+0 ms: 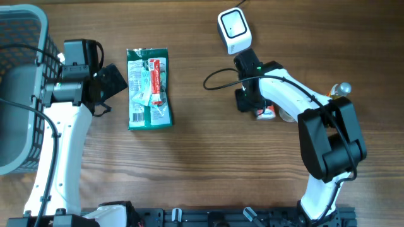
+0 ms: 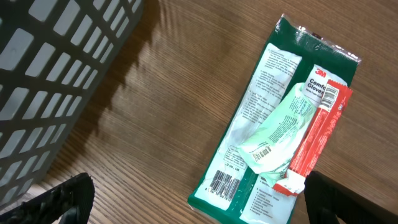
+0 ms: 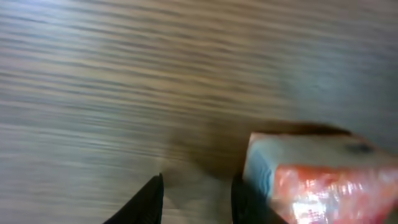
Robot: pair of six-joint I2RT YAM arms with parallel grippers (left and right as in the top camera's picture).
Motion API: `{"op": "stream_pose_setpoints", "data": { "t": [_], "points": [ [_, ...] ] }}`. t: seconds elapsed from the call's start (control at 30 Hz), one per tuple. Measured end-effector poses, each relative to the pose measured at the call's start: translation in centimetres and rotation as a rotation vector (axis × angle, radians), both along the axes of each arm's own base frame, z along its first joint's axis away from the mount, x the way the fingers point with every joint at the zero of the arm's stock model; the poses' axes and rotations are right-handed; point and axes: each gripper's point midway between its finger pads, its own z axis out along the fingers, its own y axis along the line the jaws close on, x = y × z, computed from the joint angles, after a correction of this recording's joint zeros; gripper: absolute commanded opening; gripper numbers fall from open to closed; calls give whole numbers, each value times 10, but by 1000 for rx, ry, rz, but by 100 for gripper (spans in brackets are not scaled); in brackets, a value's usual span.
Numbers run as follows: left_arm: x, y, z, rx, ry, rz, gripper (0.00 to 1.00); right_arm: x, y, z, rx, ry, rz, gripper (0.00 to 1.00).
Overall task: Scan the item barcode
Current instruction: 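Lower the red package onto the table right of center and release, then move the right gripper left onto the red tubes on the glove package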
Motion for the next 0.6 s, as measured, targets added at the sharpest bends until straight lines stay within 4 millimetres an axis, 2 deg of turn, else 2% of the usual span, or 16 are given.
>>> {"op": "stream_pose_setpoints", "data": {
  "t": [0.17,0.3,0.4,0.47,0.5,0.53,0.57,0.6],
  "points": [
    [0,0,0,0,0,0,100,-5,-16,1,-83,9,-39,34],
    [0,0,0,0,0,0,100,-8,-19,2,-97,18,-62,33],
    [0,0,0,0,0,0,100,-6,-11,6,-53,21,-67,33],
    [0,0,0,0,0,0,100,3,9,20,43,-8,-63,35],
    [0,0,0,0,0,0,100,10,20,28,101,-32,-56,41],
    [0,0,0,0,0,1,100,19,39,42,196,-74,-38,57],
    [0,0,0,0,0,0,100,23,49,49,247,-94,-28,90],
    [0,0,0,0,0,0,100,32,81,79,413,-145,25,100]
  ]
}}
